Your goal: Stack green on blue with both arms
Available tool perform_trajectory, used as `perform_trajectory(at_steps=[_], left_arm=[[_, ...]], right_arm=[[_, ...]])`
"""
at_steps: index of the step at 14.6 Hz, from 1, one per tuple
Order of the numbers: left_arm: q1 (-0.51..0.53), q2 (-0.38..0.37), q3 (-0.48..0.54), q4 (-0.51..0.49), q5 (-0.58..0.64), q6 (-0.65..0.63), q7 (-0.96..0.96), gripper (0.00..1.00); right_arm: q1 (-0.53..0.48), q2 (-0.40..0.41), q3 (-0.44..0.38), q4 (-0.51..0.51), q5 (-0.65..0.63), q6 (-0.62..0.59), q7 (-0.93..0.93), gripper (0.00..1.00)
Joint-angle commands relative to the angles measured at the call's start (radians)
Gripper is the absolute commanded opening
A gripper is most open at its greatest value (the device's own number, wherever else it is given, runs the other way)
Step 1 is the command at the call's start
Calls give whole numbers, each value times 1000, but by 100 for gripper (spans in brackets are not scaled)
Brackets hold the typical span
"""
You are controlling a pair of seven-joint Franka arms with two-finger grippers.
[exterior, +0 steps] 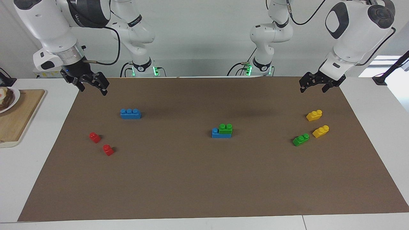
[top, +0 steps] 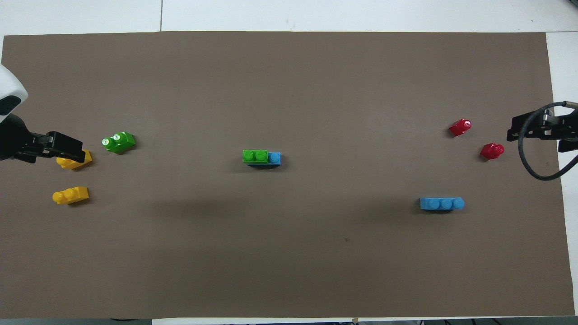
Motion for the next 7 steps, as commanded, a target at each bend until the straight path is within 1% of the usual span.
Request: perform_trajectory(at_steps=[1, 7], left_arm=[[-1, -27, -2, -17, 20, 0, 1, 100], [-1, -35, -1, -17, 20, 0, 1, 100]], right_arm=[[-10, -20, 9, -16, -19, -11, -24, 100], [-10, -20, 9, -16, -19, -11, -42, 100]])
